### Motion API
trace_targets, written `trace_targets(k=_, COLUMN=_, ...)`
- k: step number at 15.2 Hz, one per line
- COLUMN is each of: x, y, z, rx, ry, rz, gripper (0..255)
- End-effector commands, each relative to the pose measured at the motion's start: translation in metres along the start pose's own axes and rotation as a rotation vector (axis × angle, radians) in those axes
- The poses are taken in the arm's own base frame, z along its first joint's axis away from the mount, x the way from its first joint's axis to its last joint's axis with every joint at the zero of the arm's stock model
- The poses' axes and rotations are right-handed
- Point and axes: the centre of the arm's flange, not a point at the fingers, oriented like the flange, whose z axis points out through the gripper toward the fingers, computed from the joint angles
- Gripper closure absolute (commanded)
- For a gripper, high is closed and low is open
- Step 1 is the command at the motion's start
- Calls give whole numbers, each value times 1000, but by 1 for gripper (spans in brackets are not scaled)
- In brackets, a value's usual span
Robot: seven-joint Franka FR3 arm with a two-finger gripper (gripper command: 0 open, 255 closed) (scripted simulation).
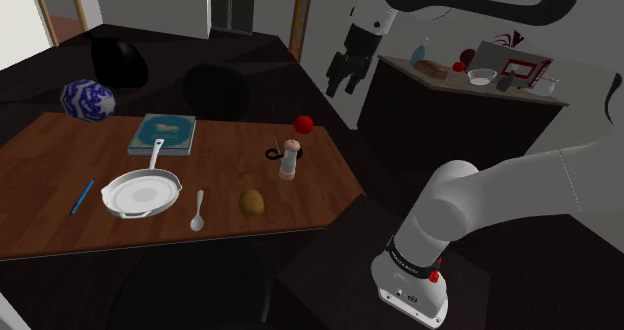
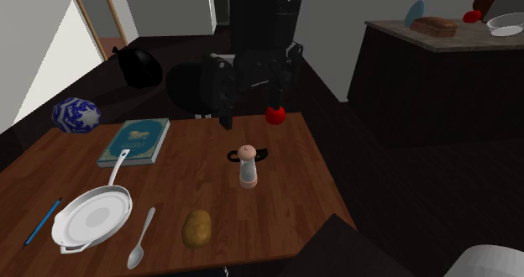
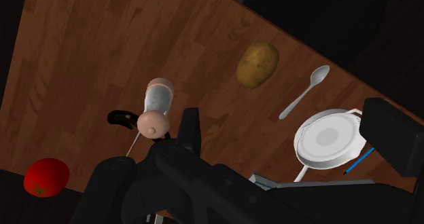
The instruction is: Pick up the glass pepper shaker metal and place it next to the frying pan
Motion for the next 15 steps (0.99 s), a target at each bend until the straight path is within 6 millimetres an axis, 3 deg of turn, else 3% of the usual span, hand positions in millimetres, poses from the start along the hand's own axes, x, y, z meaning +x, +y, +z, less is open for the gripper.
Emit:
trace_targets(k=1, x=0, y=0, z=0, rx=0, ry=0, rz=0, gripper=0)
trace_targets(k=15, x=96, y=53, z=149, rx=-98, ry=-55, rz=-12, gripper=0)
